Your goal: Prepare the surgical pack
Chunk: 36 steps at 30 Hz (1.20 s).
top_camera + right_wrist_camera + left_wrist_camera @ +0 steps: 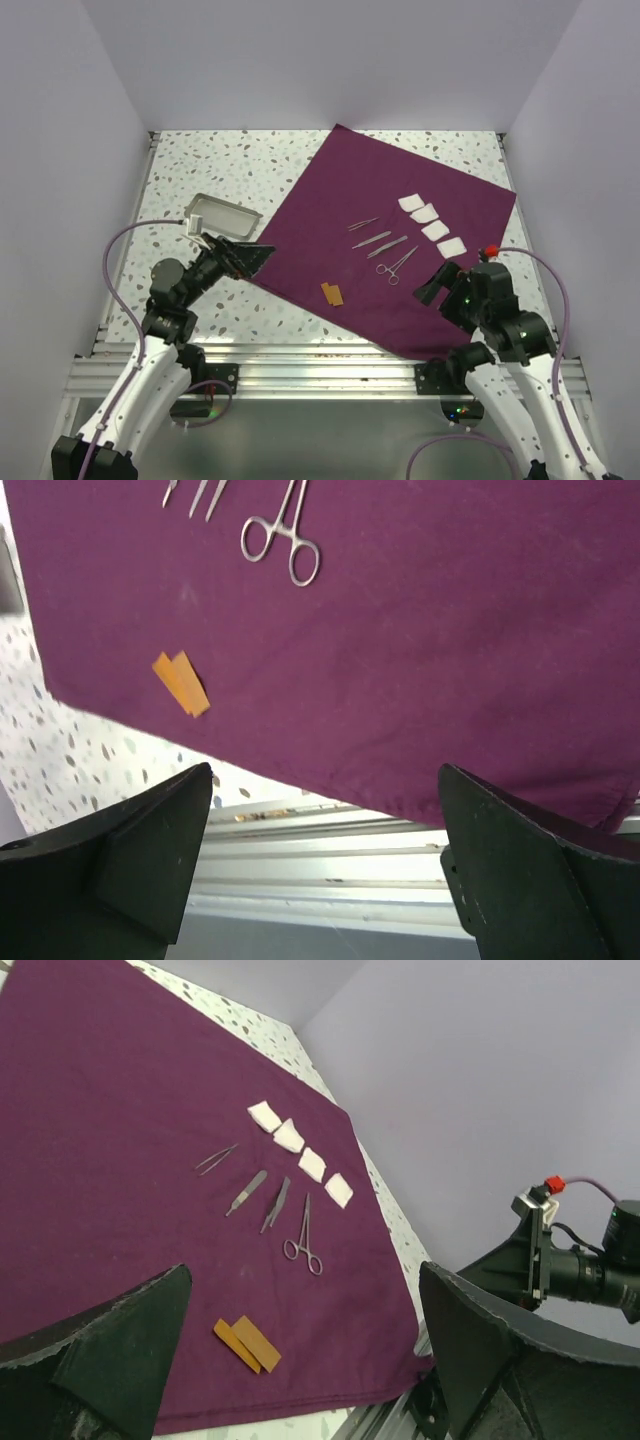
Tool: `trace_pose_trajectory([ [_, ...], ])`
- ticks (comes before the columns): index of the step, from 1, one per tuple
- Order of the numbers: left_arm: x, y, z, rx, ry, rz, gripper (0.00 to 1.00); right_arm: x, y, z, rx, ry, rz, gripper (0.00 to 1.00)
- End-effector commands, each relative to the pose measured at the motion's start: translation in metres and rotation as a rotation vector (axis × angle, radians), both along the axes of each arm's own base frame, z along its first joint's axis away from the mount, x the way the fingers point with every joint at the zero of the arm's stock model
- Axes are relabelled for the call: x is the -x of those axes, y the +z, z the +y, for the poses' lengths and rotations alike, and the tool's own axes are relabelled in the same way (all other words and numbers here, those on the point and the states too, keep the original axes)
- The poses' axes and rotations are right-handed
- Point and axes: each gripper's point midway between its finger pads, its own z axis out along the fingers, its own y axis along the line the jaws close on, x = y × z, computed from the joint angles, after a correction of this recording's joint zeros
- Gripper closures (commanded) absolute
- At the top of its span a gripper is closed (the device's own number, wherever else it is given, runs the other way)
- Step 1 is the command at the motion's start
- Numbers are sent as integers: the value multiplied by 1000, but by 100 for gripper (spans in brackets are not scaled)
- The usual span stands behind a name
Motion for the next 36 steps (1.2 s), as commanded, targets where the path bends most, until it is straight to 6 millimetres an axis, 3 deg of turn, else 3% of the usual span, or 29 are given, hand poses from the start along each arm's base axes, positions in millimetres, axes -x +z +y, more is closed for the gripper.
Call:
trace_pose_trajectory([
  [1, 17, 15, -8, -22, -81, -62, 0, -2, 12, 13, 1, 130, -22, 1],
  [6, 10, 11, 5, -21, 17, 7, 0, -2, -15, 22, 60, 290, 182, 1],
  [8, 4, 14, 7, -47, 37, 12, 0, -7, -11, 26, 67, 330, 164, 1],
  [9, -1, 1, 10, -78, 60, 78, 0, -9, -12, 24, 84, 337, 173, 1],
  [11, -7, 5, 12, -124, 71, 82, 0, -17, -8, 18, 129, 327, 159, 1],
  [12, -8, -10, 13, -159, 69, 148, 0, -19, -8, 17, 139, 324, 160, 1],
  [16, -16, -9, 16, -223, 80, 182, 1, -25, -15, 24, 114, 328, 198, 1],
  [18, -18, -15, 14, -249, 62, 206, 2, -33, -13, 25, 117, 315, 181, 7],
  [20, -20, -13, 10, -262, 42, 205, 4, -41, -10, 24, 128, 288, 184, 6],
  [23, -23, -21, -6, -304, -1, 232, 7, -57, -9, 32, 119, 299, 183, 3],
  [24, -19, -28, -22, -329, -49, 251, 7, -62, -9, 33, 115, 294, 183, 3],
  [26, -21, -27, -37, -362, -53, 248, 8, -73, -12, 35, 121, 278, 193, 3],
  [27, -15, -27, -57, -383, -105, 248, 8, -80, -12, 37, 116, 278, 184, 4],
  [30, -14, -40, -81, -438, -153, 271, 10, -92, -13, 41, 119, 276, 183, 5],
  [36, -34, -44, -112, -528, -220, 223, 18, -119, -14, 42, 123, 219, 140, 7],
])
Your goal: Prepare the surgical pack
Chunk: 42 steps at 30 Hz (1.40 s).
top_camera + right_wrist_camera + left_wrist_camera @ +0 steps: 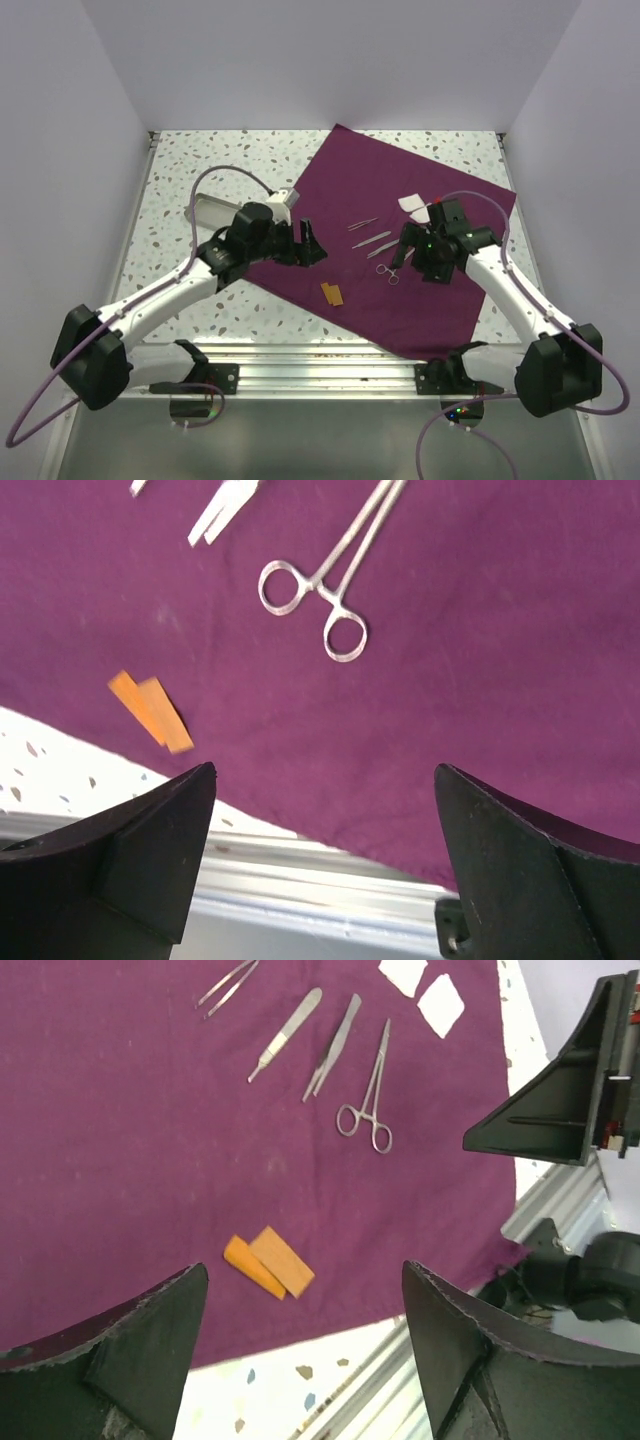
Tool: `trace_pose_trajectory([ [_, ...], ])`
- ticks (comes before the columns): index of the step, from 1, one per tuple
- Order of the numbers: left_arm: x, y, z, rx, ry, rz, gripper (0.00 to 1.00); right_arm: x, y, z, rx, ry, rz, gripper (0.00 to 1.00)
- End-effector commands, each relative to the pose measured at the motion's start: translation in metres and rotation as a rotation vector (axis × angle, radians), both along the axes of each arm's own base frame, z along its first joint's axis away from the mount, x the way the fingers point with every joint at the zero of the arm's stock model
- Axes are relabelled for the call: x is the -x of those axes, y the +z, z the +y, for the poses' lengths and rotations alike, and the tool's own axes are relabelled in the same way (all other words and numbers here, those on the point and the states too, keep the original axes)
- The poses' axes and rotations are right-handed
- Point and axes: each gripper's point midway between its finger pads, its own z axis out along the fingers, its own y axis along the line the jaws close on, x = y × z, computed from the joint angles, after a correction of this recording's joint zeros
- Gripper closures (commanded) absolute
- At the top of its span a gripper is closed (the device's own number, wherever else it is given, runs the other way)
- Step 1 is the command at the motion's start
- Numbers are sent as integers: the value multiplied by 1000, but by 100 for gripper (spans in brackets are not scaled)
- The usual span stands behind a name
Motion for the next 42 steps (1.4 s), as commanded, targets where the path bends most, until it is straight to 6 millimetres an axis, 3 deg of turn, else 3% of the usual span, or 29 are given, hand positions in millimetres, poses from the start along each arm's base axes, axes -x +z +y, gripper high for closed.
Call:
trace_pose_trajectory([
  [1, -27, 22, -14, -38, -32, -132, 20, -36, 13, 7, -14, -49, -99, 7],
  [5, -49, 25, -36, -97, -133, -207, 26, -39, -7, 16, -32, -31, 1, 11],
  [6, -54, 16, -44, -111, -160, -197, 28, -34, -12, 13, -12, -35, 39, 11],
  [7, -62, 26, -53, -97, -175, -225, 32, -36, -19, 13, 4, -39, 79, 12],
  [9, -74, 25, -72, -108, -203, -249, 38, -27, -24, 15, -1, 4, 156, 14],
  [11, -77, 23, -86, -144, -216, -292, 39, -27, -29, 18, 3, 51, 217, 21],
  [12, -80, 26, -95, -155, -224, -310, 37, -16, -30, 15, 12, 85, 282, 21],
  [14, -77, 32, -112, -177, -255, -396, 36, -15, -26, 14, 14, 91, 310, 21],
  [15, -76, 25, -118, -202, -276, -408, 36, -10, -22, 13, -1, 77, 327, 21],
  [16, -80, 34, -125, -215, -291, -451, 36, -10, -19, 14, -23, 67, 319, 21],
  [17, -78, 16, -130, -258, -313, -409, 36, -11, -8, 15, -49, 39, 283, 21],
  [18, -83, 30, -138, -245, -317, -423, 36, -14, -2, 11, -62, 8, 264, 20],
  [19, -83, 24, -144, -255, -338, -396, 37, -18, 8, 7, -70, -20, 215, 20],
  [23, -86, -4, -150, -318, -388, -406, 37, -19, 17, 1, -59, -31, 176, 20],
  [26, -92, -28, -151, -372, -400, -394, 41, -7, 21, -18, 1, -71, 241, 20],
  [32, -89, -57, -160, -370, -441, -347, 45, 2, 30, -39, -40, -144, 217, 23],
  [38, -92, -51, -153, -394, -387, -325, 47, -9, 12, -35, -119, -215, 244, 34],
  [42, -93, -45, -142, -426, -368, -332, 43, -34, 1, -31, -144, -340, 222, 55],
])
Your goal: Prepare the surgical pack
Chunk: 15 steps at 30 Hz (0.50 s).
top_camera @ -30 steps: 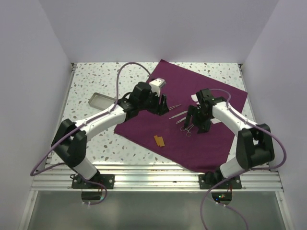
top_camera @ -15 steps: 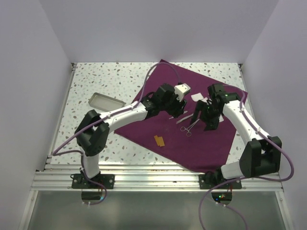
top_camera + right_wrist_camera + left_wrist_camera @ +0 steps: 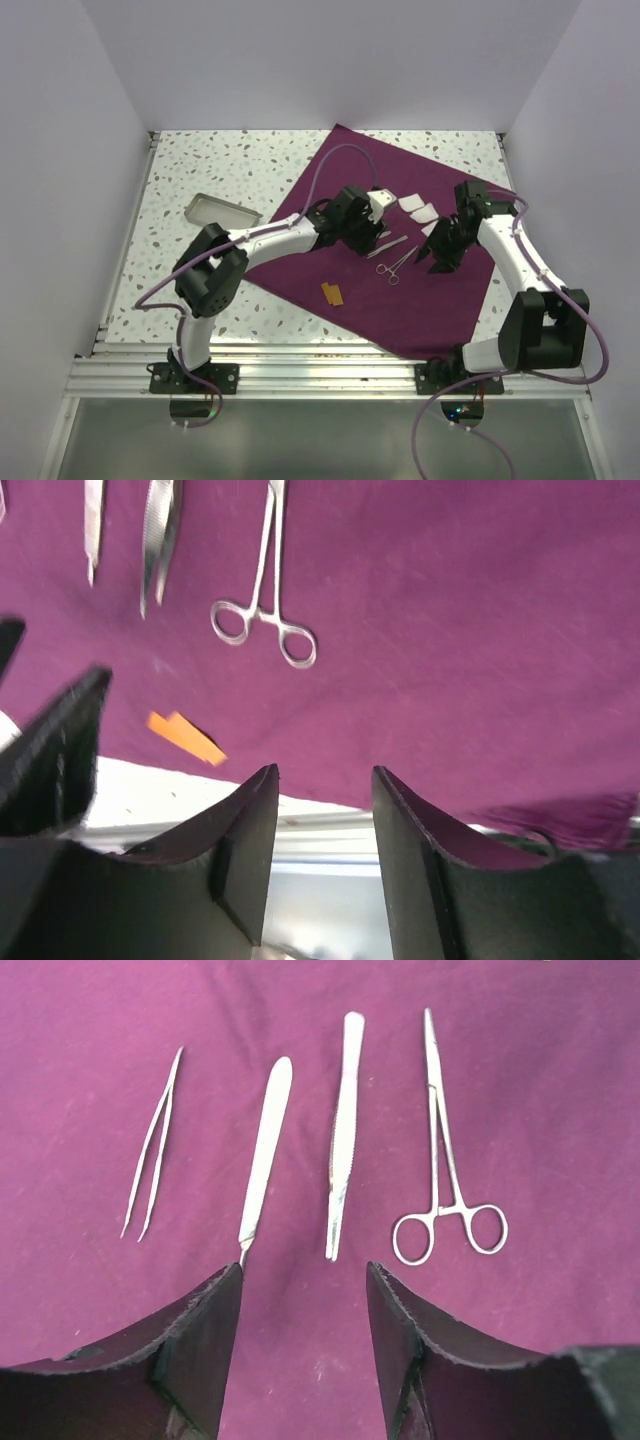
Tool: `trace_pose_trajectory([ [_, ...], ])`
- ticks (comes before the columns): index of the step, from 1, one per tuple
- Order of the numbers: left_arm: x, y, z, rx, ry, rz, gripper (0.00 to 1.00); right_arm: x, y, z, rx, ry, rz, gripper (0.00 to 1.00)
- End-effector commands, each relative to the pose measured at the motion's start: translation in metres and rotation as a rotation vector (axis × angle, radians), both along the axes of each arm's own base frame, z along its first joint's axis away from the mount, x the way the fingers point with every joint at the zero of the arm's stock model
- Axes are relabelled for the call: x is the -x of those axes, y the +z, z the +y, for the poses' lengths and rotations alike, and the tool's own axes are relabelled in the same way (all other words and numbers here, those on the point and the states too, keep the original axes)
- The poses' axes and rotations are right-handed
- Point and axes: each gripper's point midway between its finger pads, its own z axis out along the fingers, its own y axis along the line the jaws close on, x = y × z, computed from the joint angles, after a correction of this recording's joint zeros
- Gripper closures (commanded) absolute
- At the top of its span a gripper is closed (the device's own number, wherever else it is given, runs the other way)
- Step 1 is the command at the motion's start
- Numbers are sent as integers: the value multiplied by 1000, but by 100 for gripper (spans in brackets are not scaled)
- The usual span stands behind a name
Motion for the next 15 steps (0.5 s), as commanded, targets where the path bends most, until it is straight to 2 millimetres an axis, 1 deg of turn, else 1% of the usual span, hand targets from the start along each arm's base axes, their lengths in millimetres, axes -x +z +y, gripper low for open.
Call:
trace_pose_trajectory([
  [1, -8, 41, 3, 24, 19, -70, 43, -24, -7, 8, -26, -118, -20, 55],
  [3, -5, 44, 8, 26, 29, -54, 41, -31, -17, 11, -2, -157, -2, 54],
  [4, -7, 44, 15, 41, 60, -24, 41, -34, -21, 4, 52, -181, 0, 54],
  [5, -2, 46, 19, 62, 60, 6, 38, -36, -24, 8, 66, -192, 9, 53],
  [7, -2, 48, 29, 101, 100, 60, 34, -43, -33, 10, 85, -202, 21, 52],
  [8, -3, 52, 41, 124, 111, 85, 33, -45, -35, 11, 118, -210, 19, 51],
  [9, -4, 54, 47, 136, 127, 96, 32, -49, -35, 12, 135, -209, 14, 51],
  [10, -10, 56, 58, 147, 158, 103, 31, -50, -42, 15, 143, -203, 35, 51],
  [11, -10, 65, 65, 161, 165, 95, 30, -52, -44, 14, 176, -204, 30, 51],
  [12, -10, 64, 73, 157, 177, 98, 30, -56, -45, 15, 187, -204, 32, 51],
  [14, -11, 69, 87, 149, 200, 77, 28, -60, -55, 16, 213, -203, 54, 51],
  [15, -11, 70, 91, 143, 204, 72, 27, -64, -54, 16, 218, -206, 54, 51],
])
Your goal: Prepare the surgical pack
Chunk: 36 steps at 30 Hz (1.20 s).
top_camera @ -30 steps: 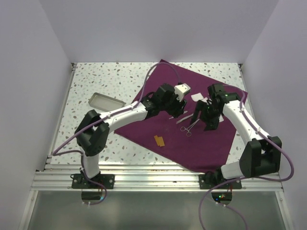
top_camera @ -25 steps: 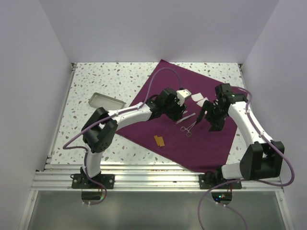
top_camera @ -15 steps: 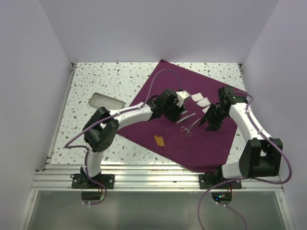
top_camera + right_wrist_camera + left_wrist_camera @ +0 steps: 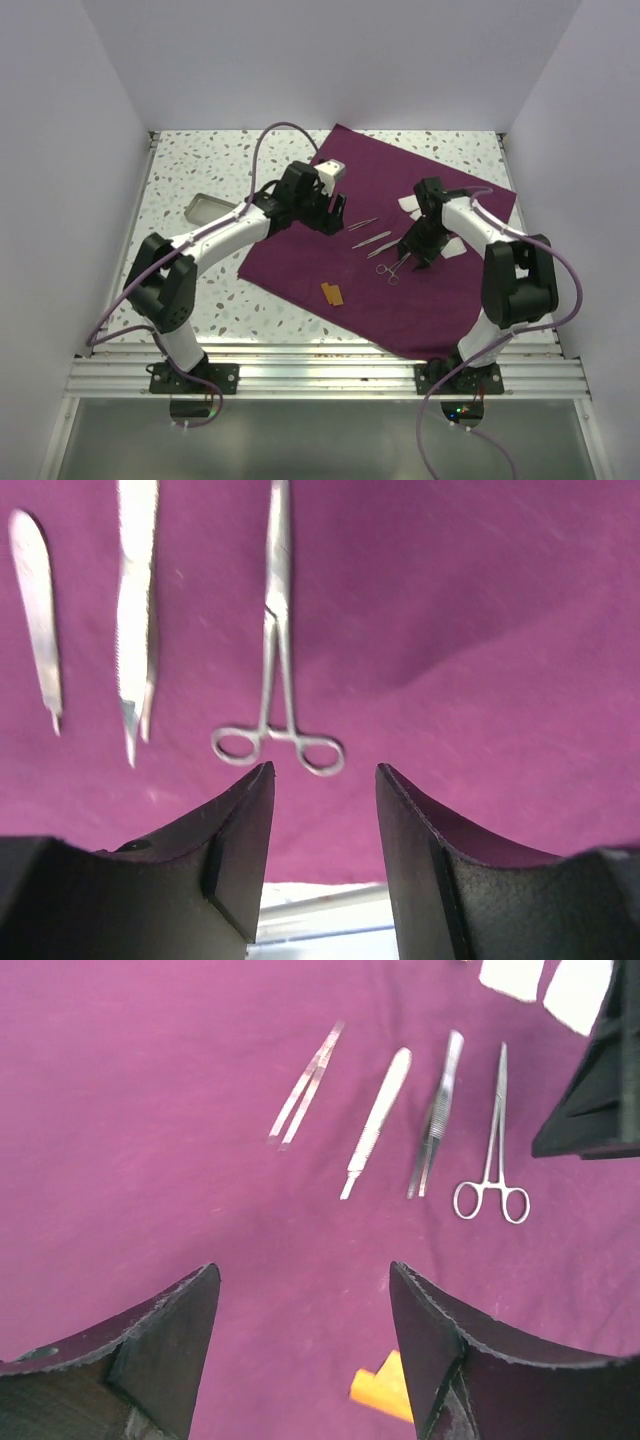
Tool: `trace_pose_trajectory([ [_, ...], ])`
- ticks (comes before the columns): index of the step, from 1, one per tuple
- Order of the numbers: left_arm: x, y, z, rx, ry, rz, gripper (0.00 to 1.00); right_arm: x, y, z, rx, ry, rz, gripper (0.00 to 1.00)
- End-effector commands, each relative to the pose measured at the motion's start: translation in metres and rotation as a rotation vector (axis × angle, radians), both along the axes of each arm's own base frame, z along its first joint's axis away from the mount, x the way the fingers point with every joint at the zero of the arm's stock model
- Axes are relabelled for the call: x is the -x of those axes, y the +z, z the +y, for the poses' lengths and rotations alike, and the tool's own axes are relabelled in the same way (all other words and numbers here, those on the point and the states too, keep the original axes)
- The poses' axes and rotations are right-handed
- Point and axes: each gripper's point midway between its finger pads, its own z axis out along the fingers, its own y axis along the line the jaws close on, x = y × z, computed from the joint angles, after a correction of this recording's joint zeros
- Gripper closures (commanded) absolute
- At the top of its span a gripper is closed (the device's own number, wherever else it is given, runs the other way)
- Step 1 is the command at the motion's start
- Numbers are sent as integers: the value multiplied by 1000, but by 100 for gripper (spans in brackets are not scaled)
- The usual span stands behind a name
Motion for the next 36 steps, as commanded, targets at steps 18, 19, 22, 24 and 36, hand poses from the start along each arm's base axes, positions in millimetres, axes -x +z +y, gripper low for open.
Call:
trace_pose_trajectory([
  [18, 14, 17, 27, 39, 24, 7, 27, -49, -21, -3, 112, -61, -46, 62],
  [19, 13, 17, 29, 42, 26, 8, 27, -49, -25, -2, 114, -61, -38, 62],
  [22, 13, 16, 32, 48, 29, 18, 27, -48, -35, -3, 124, -64, -15, 62],
  [24, 12, 17, 34, 47, 31, 19, 27, -46, -38, -2, 124, -62, -1, 62],
  [36, 10, 17, 48, 40, 58, 22, 27, -30, -44, -9, 165, -57, 56, 85],
])
